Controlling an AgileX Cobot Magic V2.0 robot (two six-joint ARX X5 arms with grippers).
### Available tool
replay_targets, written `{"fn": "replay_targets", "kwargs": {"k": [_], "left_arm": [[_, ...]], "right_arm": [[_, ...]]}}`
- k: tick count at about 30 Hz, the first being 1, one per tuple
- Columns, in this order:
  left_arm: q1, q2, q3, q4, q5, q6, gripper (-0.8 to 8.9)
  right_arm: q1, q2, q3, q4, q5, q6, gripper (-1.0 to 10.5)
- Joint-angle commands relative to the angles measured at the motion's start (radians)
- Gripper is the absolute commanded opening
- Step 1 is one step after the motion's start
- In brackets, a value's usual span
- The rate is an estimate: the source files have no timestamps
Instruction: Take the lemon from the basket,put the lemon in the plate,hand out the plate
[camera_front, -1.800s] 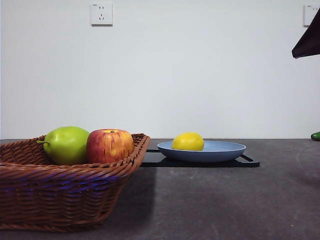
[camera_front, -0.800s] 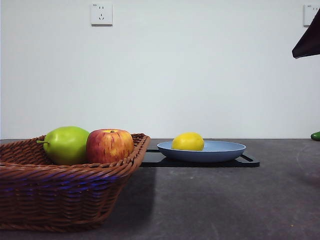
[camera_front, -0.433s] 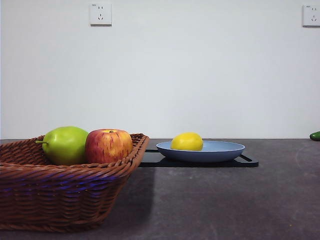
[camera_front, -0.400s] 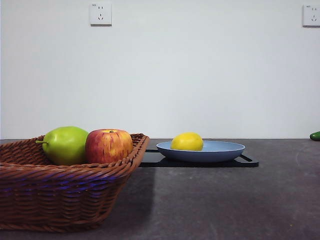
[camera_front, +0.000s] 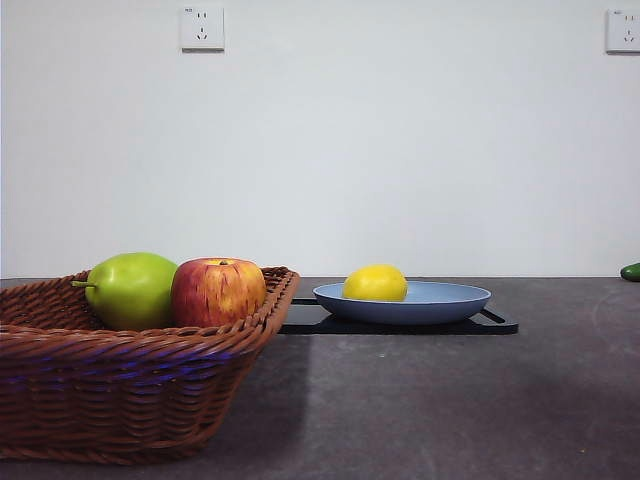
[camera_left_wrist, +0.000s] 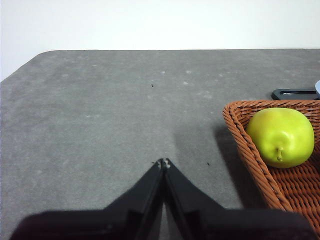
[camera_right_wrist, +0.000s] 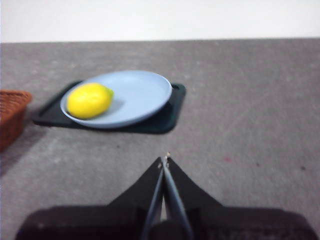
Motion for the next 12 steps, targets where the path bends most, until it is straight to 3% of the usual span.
{"fn": "replay_targets", "kwargs": {"k": [1,9,12], "left_arm": [[0.003,-0.003,-0.002,-0.002,0.001,-0.006,0.08],[0.003,-0.003,-0.002,-0.003,0.001,-0.006,0.08],[0.003,-0.003,-0.002,-0.002,0.001,-0.006,0.08]], "right_arm": [[-0.008,-0.020,-0.027,0.021,0.015,-0.008,0.0],[-0.013,-0.058,-0.074,0.033,0.047,-0.009,0.0],[-0.012,-0.062,-0.075,0.034,0.098,-0.008,0.0]]}}
